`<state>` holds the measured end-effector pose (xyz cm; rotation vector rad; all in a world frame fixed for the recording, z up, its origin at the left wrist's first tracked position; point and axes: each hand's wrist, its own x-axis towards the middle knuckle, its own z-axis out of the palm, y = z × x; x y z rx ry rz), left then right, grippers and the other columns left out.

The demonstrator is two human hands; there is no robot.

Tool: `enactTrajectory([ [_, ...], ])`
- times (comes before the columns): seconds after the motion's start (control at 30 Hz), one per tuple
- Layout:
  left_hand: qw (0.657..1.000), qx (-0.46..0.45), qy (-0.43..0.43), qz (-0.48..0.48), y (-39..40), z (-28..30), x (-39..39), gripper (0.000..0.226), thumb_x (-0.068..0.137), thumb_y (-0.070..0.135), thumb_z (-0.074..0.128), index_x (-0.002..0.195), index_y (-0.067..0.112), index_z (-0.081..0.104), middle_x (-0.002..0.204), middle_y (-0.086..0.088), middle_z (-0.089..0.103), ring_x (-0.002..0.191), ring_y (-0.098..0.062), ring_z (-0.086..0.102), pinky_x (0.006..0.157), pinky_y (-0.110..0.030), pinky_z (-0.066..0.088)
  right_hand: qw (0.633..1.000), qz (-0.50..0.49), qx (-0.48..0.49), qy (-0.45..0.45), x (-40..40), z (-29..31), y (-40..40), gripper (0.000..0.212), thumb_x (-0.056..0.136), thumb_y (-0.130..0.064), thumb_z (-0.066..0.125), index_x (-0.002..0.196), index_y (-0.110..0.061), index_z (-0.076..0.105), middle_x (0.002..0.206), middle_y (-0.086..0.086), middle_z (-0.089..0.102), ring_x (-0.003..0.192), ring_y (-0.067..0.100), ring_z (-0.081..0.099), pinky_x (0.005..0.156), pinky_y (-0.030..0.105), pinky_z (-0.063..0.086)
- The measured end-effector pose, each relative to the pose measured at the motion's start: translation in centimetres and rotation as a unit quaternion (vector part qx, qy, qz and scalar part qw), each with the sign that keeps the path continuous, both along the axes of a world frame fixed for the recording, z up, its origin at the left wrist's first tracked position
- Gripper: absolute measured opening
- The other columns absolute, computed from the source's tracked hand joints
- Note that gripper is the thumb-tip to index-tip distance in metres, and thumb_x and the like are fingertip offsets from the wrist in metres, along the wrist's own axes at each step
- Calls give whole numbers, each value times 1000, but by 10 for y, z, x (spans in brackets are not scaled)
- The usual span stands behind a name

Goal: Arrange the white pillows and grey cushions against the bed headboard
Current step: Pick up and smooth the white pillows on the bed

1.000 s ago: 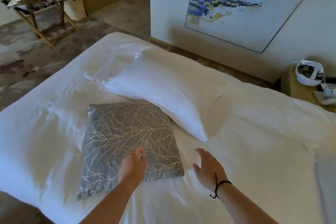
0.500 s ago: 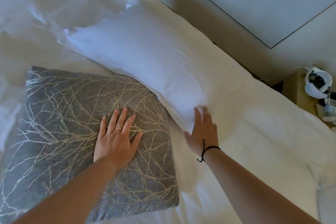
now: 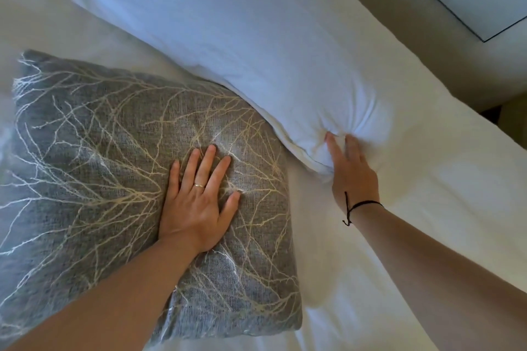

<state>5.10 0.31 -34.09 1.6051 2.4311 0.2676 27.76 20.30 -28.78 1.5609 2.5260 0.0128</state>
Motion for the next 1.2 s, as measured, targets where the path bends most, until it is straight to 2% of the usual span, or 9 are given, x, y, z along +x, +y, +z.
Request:
enactTrajectory([
  [0.1, 1000, -15, -7, -3, 0, 4, -2, 68, 96, 65, 13, 156, 36, -1, 165, 5, -6, 151, -16, -10, 121, -47, -8, 1000, 14, -8, 24, -2, 14, 10, 80, 79, 11, 42, 142, -36, 29, 132, 8, 45, 98, 32, 54, 66, 34, 46],
  [0.17, 1000, -24, -17, -3, 0, 6, -3, 68, 95, 68, 10, 154, 39, -8, 165, 7, -11, 150, -14, -15, 120, -46, -9, 998, -5, -28, 51, -3, 24, 13, 73, 77, 10, 40, 135, -33, 36, 116, 9, 54, 79, 32, 54, 63, 33, 43],
  [0.43, 994, -109, 17, -1, -5, 51, 2, 74, 86, 73, -12, 146, 35, -31, 157, 5, -33, 145, -18, -30, 117, -47, -19, 974, -95, -118, 165, -9, 93, -21, 48, 75, 1, 46, 115, -21, 62, 84, 6, 62, 84, 34, 57, 69, 30, 47],
  [0.57, 981, -190, -8, -33, -10, 101, 9, 78, 94, 66, 17, 150, 31, -24, 160, -3, -26, 149, -24, -18, 121, -51, -5, 947, -114, -167, 251, 1, 145, -61, 33, 72, 3, 46, 84, -21, 65, 71, -1, 58, 77, 29, 54, 62, 28, 44],
  [0.7, 995, -68, -30, -64, -27, 172, 46, 95, 95, 45, 47, 140, 42, -36, 163, -4, -16, 150, -18, -9, 122, -42, 4, 919, -173, -210, 286, 50, 190, -104, 19, 61, 4, 46, 61, -15, 42, 61, 3, 50, 58, 19, 42, 49, 29, 29],
  [0.8, 992, 23, -23, -124, -39, 227, 90, 96, 94, 44, 52, 145, 43, -30, 161, -2, -23, 149, -18, -11, 119, -36, 2, 884, -202, -281, 315, 104, 228, -146, 24, 60, 2, 59, 60, -16, 43, 59, 0, 46, 51, 18, 45, 45, 27, 32],
  [0.93, 966, 36, 5, -255, -43, 284, 167, 94, 94, 49, 53, 149, 42, -23, 161, 2, -26, 149, -18, -16, 120, -38, 3, 853, -228, -322, 341, 198, 275, -209, 30, 61, -2, 74, 57, -15, 48, 57, 1, 50, 47, 16, 50, 47, 26, 39],
  [1.07, 911, -19, 79, -403, -52, 316, 245, 82, 90, 64, 48, 154, 41, 4, 165, 3, -3, 152, -20, -2, 122, -45, 7, 844, -246, -327, 347, 300, 307, -268, 30, 63, -1, 82, 61, -10, 54, 55, -2, 50, 49, 10, 47, 49, 23, 38],
  [1.2, 878, -26, 99, -468, -69, 324, 325, 77, 85, 68, 53, 149, 40, 21, 163, 1, 18, 151, -22, 7, 121, -48, 8, 832, -265, -350, 339, 392, 317, -320, 33, 67, 2, 82, 59, -18, 57, 59, -3, 55, 55, 10, 51, 52, 22, 41],
])
